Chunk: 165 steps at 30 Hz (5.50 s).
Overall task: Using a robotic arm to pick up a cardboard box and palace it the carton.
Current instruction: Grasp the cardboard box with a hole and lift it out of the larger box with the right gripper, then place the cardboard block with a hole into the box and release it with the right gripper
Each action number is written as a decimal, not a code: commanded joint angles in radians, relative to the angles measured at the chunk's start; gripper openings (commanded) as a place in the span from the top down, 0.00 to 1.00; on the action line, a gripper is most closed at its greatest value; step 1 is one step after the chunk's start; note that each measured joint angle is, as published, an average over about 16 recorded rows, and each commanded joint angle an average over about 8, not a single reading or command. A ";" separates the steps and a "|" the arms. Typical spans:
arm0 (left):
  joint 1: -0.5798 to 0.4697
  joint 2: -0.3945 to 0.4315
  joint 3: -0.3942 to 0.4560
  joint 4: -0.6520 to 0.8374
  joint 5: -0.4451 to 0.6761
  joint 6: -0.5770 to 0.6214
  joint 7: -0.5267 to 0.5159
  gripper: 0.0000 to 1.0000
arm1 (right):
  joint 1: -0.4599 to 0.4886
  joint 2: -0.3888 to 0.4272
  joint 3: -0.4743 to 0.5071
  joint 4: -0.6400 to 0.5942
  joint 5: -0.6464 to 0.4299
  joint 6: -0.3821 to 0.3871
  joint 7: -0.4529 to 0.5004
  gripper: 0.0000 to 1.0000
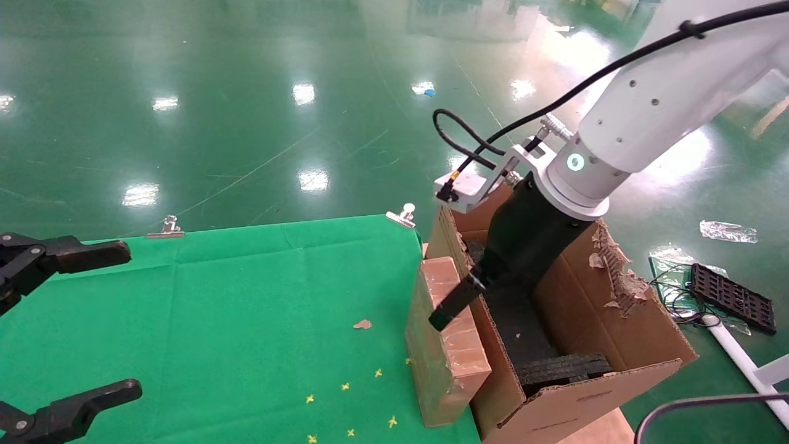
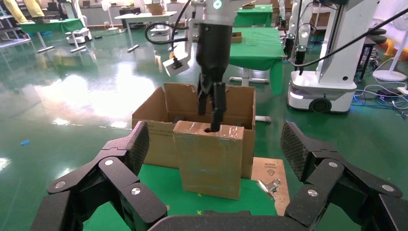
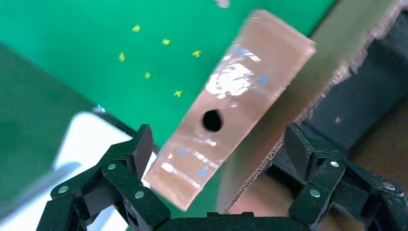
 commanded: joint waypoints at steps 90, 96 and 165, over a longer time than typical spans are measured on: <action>-0.001 -0.002 0.006 0.000 -0.004 -0.003 0.003 0.00 | 0.088 0.323 0.013 -0.308 -0.176 0.202 -0.123 1.00; -0.001 -0.003 0.006 0.000 -0.004 -0.003 0.003 0.00 | 0.015 0.292 -0.001 -0.419 -0.159 0.214 -0.150 1.00; -0.002 -0.004 0.010 0.000 -0.007 -0.004 0.005 0.00 | -0.423 0.005 0.054 -1.006 0.008 0.426 -0.465 0.00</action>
